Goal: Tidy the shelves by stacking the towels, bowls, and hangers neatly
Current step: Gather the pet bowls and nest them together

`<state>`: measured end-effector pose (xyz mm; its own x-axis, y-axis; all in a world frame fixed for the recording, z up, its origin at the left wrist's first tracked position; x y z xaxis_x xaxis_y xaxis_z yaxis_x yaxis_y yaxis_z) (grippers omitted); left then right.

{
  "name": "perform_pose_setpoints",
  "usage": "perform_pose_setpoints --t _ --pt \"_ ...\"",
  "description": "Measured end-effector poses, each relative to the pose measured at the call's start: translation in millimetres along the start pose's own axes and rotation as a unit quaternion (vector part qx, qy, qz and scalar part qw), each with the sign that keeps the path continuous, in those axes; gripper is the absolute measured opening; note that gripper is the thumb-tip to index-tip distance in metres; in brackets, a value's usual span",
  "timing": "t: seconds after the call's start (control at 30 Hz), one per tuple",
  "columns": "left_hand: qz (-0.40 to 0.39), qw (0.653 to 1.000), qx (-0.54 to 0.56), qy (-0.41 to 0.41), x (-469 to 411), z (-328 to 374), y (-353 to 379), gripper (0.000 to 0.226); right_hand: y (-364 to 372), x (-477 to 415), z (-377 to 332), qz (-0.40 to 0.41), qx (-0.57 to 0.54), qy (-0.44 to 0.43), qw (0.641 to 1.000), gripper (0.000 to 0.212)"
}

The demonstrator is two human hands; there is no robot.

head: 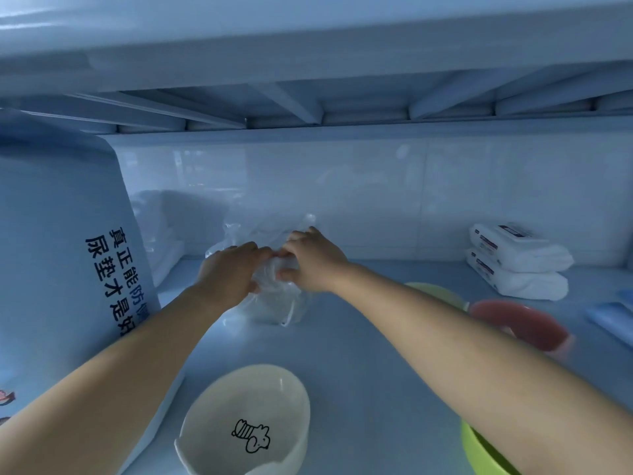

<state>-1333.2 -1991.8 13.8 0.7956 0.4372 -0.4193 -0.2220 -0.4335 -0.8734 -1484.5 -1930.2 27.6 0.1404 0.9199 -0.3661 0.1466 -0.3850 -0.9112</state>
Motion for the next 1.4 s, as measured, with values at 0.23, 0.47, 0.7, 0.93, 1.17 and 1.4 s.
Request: perform_pose_setpoints --t 0.23,0.47,0.7,0.93,1.17,1.4 --pt "0.026 0.999 0.036 0.026 -23.4 25.9 6.2 0.054 -18.1 14.3 51.6 0.014 -0.078 -0.015 0.997 0.033" --pt "0.043 0.997 0.035 0.045 -43.9 50.7 12.9 0.058 -34.3 73.0 152.5 0.017 -0.077 0.097 0.992 0.033" --pt "0.031 0.998 0.021 0.054 -66.4 81.3 17.1 0.06 -28.6 119.4 171.2 -0.101 -0.028 0.149 0.983 0.024" --pt "0.036 0.997 0.031 0.065 -75.7 100.7 15.8 0.061 -31.6 135.2 170.1 -0.092 0.016 0.109 0.99 0.026" --pt "0.035 0.995 0.046 0.076 -79.9 115.1 14.0 0.061 -39.8 152.1 174.7 -0.105 0.002 0.125 0.987 0.023" --pt "0.046 0.994 0.041 0.085 -92.2 131.2 14.8 0.061 -55.5 164.6 175.9 -0.111 -0.053 0.154 0.98 0.02"
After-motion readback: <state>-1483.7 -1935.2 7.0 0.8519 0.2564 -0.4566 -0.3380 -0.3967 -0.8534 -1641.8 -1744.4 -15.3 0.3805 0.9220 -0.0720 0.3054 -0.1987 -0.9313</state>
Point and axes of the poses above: each hand's wrist, its own x-axis away from the middle knuckle, its own y-axis out of the palm, z = x × y, the point moved 1 cm from there along -x, towards the middle knuckle, and after that the axes turned 13 degrees about y, right-handed, at the moved point
